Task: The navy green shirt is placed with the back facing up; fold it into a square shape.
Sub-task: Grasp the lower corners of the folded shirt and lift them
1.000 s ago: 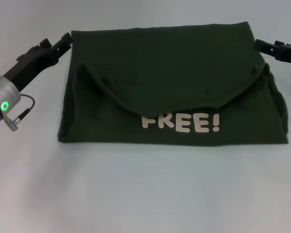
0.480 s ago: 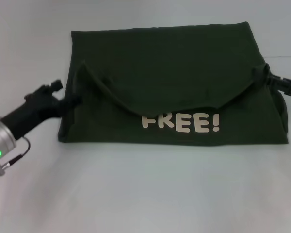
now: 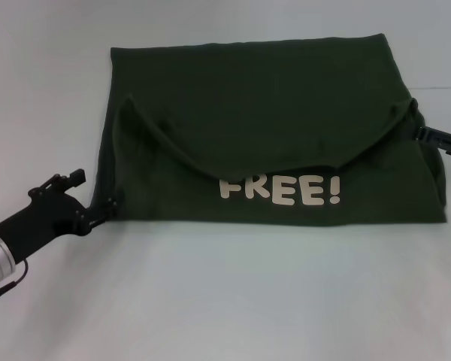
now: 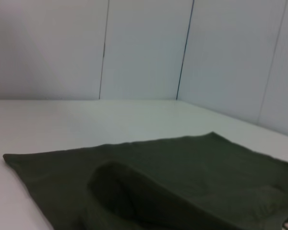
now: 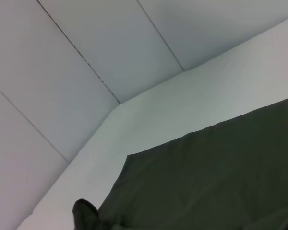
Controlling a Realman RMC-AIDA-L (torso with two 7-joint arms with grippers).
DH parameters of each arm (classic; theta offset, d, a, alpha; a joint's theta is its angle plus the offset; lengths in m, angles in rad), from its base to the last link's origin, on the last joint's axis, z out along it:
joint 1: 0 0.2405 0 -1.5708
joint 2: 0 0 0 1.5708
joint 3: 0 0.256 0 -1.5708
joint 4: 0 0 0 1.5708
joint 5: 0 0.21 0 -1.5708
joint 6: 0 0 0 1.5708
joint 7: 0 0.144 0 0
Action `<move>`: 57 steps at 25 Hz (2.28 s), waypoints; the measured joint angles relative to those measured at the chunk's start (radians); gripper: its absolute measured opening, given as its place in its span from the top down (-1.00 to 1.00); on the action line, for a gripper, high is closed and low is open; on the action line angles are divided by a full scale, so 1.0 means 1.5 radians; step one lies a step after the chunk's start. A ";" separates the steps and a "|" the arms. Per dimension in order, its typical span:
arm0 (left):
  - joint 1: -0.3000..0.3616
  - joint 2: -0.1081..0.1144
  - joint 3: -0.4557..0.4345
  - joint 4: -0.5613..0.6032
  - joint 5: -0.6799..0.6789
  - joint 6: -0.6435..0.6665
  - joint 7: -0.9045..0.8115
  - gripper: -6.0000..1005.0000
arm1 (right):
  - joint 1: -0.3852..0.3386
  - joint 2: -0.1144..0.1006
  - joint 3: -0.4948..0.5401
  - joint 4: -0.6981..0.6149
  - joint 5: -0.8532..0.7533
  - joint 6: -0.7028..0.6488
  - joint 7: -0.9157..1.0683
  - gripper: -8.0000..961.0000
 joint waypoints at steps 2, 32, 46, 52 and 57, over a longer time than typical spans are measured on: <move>0.001 0.000 0.022 -0.001 0.000 -0.018 0.008 -0.75 | 0.001 0.002 0.000 0.000 0.000 -0.001 0.000 -0.72; -0.021 0.000 0.169 -0.005 0.000 -0.161 -0.015 -0.66 | 0.003 0.009 0.006 0.008 0.001 0.021 -0.002 -0.71; -0.020 0.000 0.174 0.013 0.008 -0.185 -0.057 0.33 | 0.002 0.009 0.006 0.007 0.002 0.020 0.000 -0.71; -0.021 -0.001 0.175 0.015 0.009 -0.185 -0.058 0.63 | -0.002 0.005 0.003 0.006 0.002 0.015 0.000 -0.71; -0.019 0.000 0.176 0.023 0.009 -0.175 -0.074 0.85 | -0.004 -0.005 -0.004 -0.001 -0.019 0.018 0.023 -0.71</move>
